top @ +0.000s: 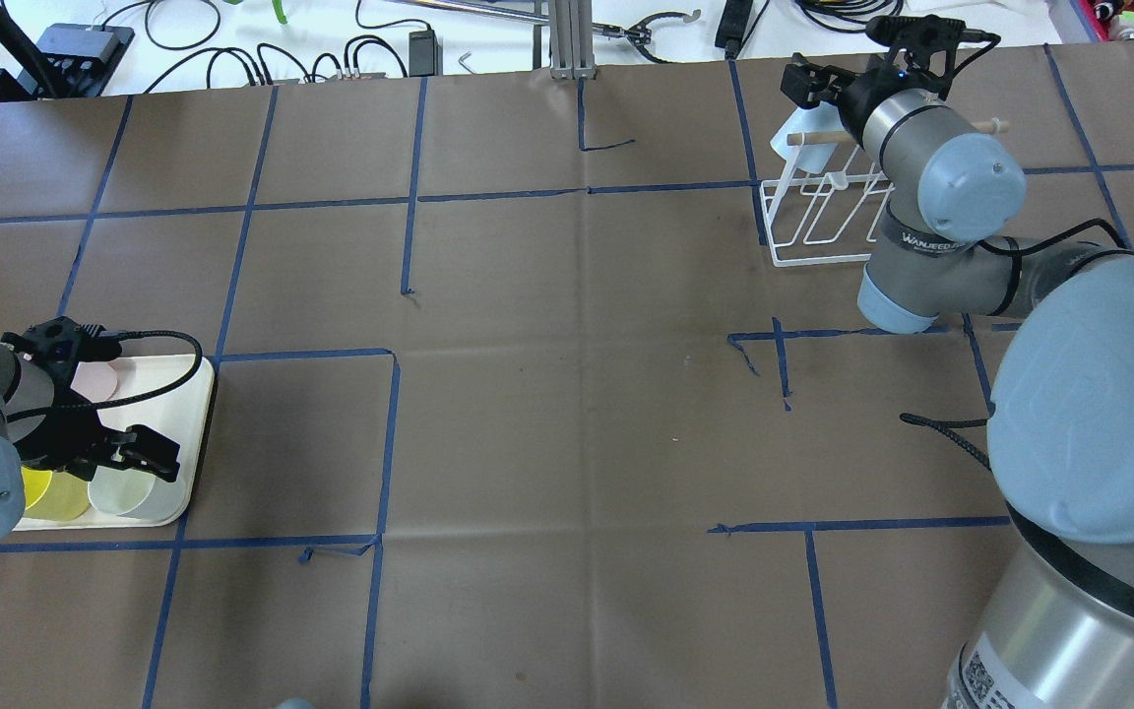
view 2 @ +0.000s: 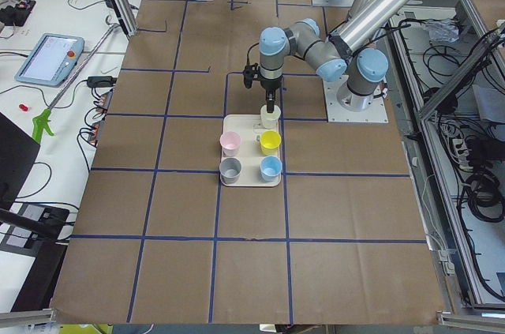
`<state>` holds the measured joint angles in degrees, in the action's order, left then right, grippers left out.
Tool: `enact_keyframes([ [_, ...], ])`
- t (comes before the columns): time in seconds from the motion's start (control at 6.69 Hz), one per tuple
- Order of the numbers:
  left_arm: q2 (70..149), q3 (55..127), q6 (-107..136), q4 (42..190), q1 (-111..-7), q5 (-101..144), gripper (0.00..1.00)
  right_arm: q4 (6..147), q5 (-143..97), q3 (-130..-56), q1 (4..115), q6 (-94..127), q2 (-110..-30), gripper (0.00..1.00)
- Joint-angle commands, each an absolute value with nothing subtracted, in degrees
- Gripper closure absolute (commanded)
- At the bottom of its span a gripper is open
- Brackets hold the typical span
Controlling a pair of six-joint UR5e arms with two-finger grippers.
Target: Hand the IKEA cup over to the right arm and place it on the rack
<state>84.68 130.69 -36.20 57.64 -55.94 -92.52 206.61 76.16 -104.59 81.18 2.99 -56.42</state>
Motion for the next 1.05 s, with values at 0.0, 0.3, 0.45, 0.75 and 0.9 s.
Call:
enact_keyframes([
  [0.0, 86.7, 131.7, -36.3, 56.3, -55.9, -93.0, 0.01, 206.2, 76.0, -105.5, 81.6, 3.2, -62.1, 0.00],
  [0.3, 87.1, 131.8, -36.6, 56.3, -55.9, -93.4, 0.08, 202.8, 75.3, -110.3, 83.3, 5.3, -70.8, 0.00],
  [0.45, 87.1, 131.7, -36.4, 56.4, -55.9, -95.3, 0.32, 202.8, 75.2, -113.7, 84.2, 12.0, -75.1, 0.00],
  [0.75, 87.1, 131.7, -36.1, 57.0, -55.9, -95.7, 0.84, 203.5, 75.1, -119.4, 88.8, 21.6, -81.2, 0.00],
  [0.9, 87.0, 131.4, -36.3, 56.9, -55.9, -95.5, 0.96, 203.7, 75.1, -122.1, 91.9, 29.7, -82.9, 0.00],
])
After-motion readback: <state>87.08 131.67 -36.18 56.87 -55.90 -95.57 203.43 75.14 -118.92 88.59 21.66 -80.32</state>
